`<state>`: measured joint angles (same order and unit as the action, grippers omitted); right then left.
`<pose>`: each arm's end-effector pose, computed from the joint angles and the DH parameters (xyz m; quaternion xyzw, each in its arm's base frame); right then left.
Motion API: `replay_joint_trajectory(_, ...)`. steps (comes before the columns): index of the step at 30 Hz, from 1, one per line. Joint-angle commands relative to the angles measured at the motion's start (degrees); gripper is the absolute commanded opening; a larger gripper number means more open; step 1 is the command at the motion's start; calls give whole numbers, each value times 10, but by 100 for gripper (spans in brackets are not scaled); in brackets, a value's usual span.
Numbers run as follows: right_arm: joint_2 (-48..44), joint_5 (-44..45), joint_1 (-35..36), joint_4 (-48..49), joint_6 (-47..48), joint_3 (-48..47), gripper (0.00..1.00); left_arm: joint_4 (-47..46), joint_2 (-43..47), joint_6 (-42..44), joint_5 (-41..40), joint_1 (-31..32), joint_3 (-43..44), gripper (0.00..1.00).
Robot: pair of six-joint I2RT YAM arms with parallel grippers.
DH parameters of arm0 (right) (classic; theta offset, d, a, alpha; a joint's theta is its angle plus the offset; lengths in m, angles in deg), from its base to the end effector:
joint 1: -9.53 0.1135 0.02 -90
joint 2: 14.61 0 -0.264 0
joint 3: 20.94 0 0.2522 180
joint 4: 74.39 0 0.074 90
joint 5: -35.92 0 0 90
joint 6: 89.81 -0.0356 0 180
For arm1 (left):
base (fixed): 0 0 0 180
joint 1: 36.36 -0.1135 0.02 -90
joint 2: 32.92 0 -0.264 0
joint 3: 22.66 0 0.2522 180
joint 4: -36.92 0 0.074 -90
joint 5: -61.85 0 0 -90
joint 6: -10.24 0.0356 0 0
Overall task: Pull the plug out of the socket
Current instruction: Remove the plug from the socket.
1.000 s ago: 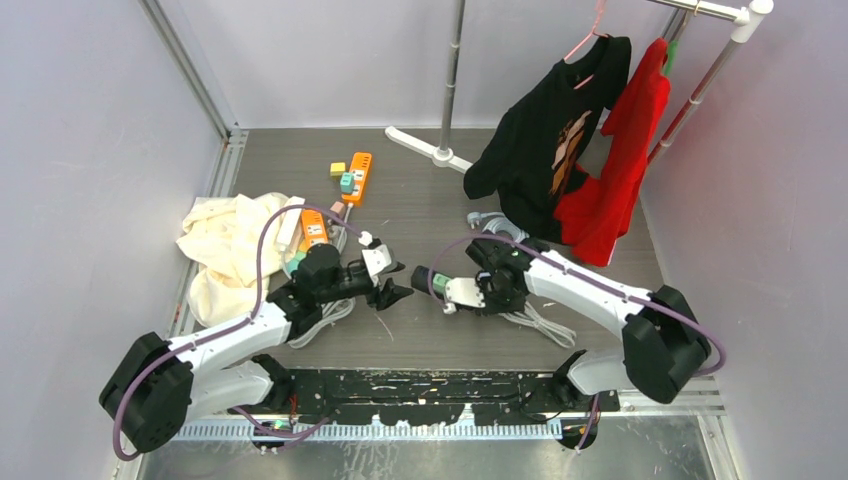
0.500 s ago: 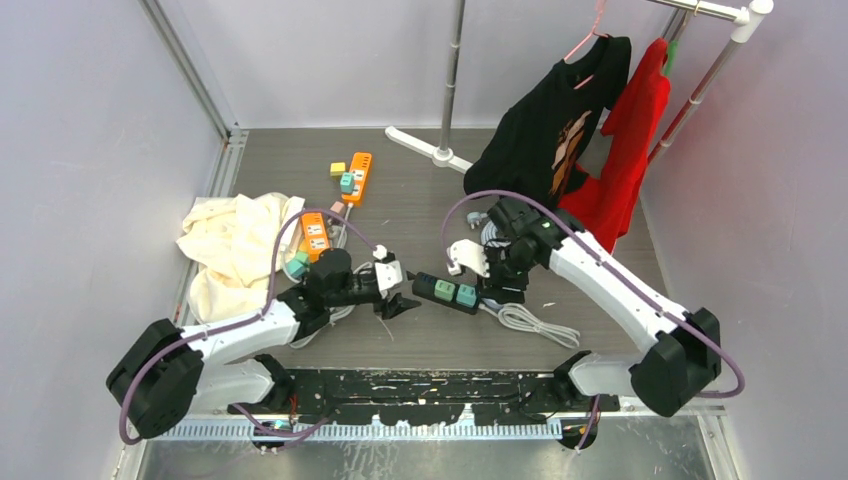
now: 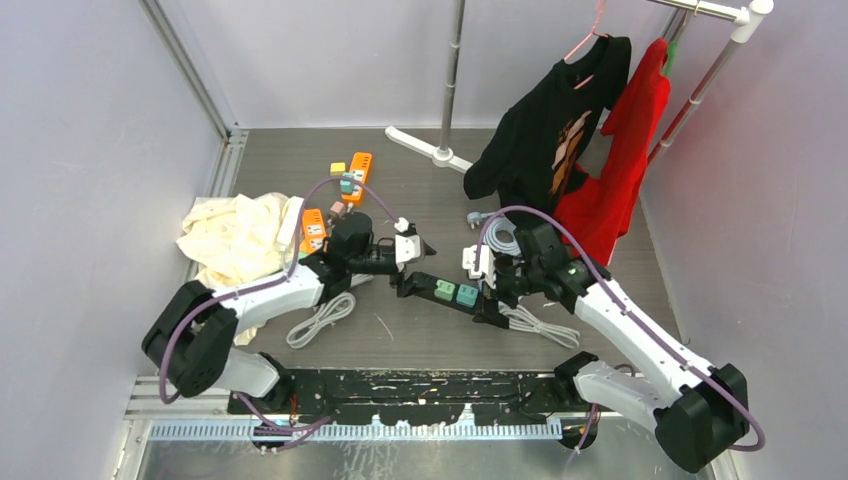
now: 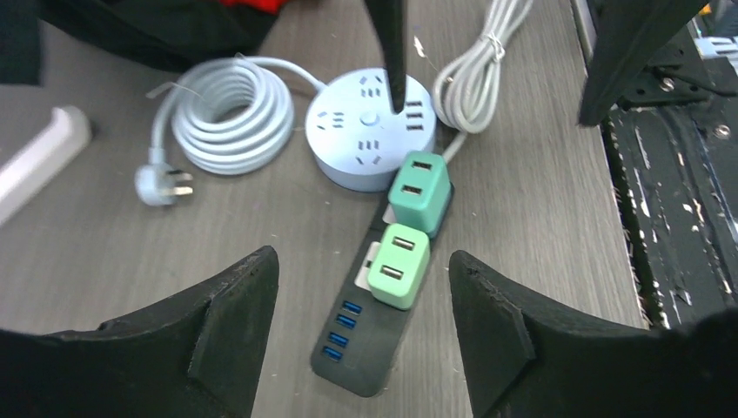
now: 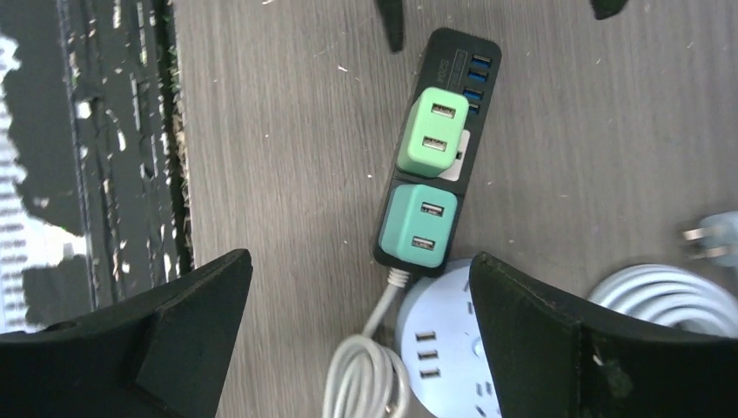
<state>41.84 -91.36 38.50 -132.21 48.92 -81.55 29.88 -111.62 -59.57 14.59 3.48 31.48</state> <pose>0.1525 0.1091 0.2694 -0.6424 0.6386 0.2485 0.3432 0.2096 -0.2064 0.2374 0.5622 0.5426 -0.3835 0.4923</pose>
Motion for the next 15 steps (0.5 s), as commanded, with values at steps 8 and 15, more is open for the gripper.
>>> replay_joint_trajectory(8,43,-20,-6,371,-180,130,78,-29,-117,34,99,1,48,63)
replay_joint_trajectory(15,68,-1,-6,393,-140,157,66,-54,-155,36,106,0,44,60)
